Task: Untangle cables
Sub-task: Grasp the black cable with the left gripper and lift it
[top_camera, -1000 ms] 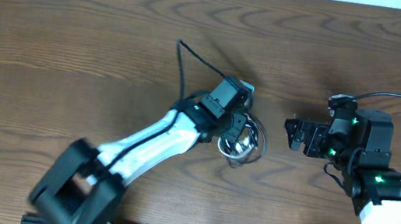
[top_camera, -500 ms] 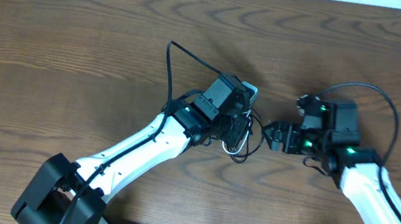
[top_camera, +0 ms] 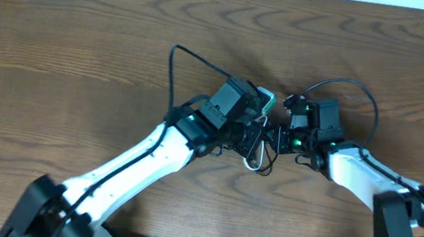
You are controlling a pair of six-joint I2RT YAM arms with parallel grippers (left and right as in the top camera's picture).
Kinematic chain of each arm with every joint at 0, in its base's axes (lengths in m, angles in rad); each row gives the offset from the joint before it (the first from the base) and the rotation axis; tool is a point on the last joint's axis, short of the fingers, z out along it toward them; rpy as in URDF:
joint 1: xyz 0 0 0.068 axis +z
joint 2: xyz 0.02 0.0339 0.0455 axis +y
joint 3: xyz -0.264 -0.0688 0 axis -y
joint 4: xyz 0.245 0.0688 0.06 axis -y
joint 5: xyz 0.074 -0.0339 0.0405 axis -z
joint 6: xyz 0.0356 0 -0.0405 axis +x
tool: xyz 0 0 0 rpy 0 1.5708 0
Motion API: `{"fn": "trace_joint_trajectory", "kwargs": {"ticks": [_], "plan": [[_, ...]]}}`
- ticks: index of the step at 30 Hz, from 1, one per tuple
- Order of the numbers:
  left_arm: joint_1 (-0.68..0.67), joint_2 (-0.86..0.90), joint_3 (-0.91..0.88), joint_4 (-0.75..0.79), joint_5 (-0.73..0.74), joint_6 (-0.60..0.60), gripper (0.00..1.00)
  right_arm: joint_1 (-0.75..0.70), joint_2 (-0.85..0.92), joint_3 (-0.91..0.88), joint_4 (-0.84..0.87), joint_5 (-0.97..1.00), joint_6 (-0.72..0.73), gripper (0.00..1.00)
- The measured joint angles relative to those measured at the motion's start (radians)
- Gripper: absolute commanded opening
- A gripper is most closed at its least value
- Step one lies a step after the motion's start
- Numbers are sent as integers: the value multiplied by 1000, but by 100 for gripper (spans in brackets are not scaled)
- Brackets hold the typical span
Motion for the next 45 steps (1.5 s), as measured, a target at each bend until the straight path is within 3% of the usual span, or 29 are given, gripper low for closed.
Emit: {"fn": "trace_joint_trajectory", "kwargs": {"ticks": [4, 11, 12, 13, 15, 17, 27, 40, 45], "plan": [[7, -79, 0, -40, -16, 6, 7, 1, 17, 0, -22, -1, 5, 1], [84, -95, 0, -199, -195, 12, 8, 1, 16, 12, -110, -25, 7, 1], [97, -91, 0, -208, -211, 12, 14, 1, 16, 14, -117, -33, 7, 1], [109, -86, 0, -214, -224, 18, 40, 1, 16, 15, -124, -38, 8, 1], [120, -80, 0, -215, -240, 21, 68, 1, 16, 15, -133, -50, 8, 1], [122, -77, 0, -215, -252, 23, 77, 1, 16, 15, -137, -60, 8, 1], [121, -76, 0, -144, -170, 23, 75, 1, 16, 15, -144, -76, 9, 1], [121, 78, 0, 100, -77, 23, 67, 1, 16, 15, -147, -90, 10, 1], [121, 151, 0, 147, -67, 19, 54, 1, 16, 15, -149, -93, 10, 1]]}}
